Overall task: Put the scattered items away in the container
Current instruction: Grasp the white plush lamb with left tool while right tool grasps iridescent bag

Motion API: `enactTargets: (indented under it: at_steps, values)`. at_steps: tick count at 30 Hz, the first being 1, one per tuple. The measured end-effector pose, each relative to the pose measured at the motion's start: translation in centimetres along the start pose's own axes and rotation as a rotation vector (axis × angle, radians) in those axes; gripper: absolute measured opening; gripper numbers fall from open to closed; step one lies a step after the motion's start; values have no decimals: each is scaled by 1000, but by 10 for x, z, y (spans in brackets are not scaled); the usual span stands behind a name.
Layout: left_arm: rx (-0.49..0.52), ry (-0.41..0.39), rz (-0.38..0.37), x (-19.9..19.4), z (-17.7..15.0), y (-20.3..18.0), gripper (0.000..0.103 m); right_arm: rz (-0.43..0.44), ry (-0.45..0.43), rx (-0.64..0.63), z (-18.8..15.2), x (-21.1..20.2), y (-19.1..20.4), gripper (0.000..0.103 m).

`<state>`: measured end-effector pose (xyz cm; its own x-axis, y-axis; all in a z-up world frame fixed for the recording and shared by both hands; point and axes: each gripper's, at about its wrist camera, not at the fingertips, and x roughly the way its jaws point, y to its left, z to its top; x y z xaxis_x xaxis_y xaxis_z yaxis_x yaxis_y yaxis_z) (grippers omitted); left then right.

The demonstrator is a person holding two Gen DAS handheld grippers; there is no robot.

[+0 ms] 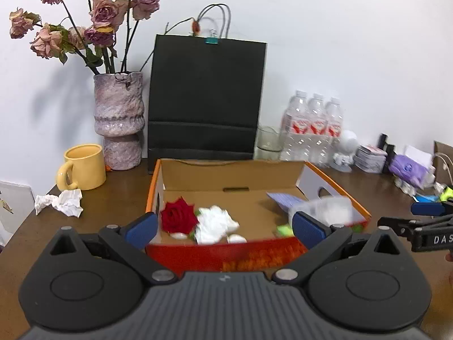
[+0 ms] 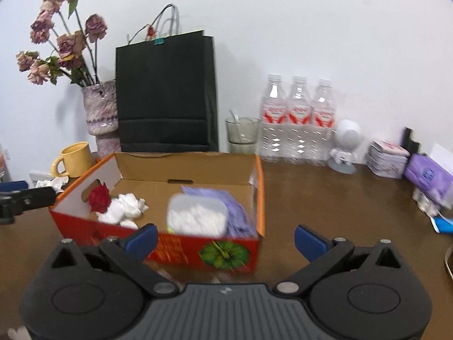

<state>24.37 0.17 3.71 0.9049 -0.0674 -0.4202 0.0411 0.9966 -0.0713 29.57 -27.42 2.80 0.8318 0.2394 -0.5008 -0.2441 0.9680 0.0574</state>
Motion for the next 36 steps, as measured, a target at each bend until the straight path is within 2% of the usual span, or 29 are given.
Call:
enactTargets:
  at_steps: [3, 11, 17, 25, 27, 29, 30, 32, 33, 34, 36]
  values:
    - [14, 18, 8, -11, -13, -1, 103, 22, 23, 22, -18, -11, -10, 103]
    - [15, 74, -13, -37, -50, -14, 103, -3, 45, -22, -62, -19, -11, 103]
    - [48, 144, -46, -40, -76, -31, 103, -7, 44, -43, -72, -19, -7, 103]
    - [94, 218, -42, -30, -99, -51, 103, -11, 45, -59, -79, -12, -2, 99]
    - [94, 233, -42, -26, -103, -53, 100, -6, 45, -52, -79, -11, -3, 93]
    - [88, 249, -46, -21, -106, -53, 89, 10, 49, -44, -80, -11, -3, 81]
    - [80, 259, -49, -19, -108, -53, 79, 11, 50, -44, -80, -11, -4, 76]
    - [66, 271, -56, -16, -111, -52, 71, 23, 56, -45, -81, -11, -3, 48]
    - [68, 263, -50, -17, -112, -52, 68, 34, 58, -42, -82, -12, -3, 41]
    - [68, 257, -46, -17, -112, -52, 67, 41, 56, -40, -83, -13, -3, 36]
    - [58, 246, -45, -17, -113, -51, 66, 43, 39, -44, -84, -17, -2, 33]
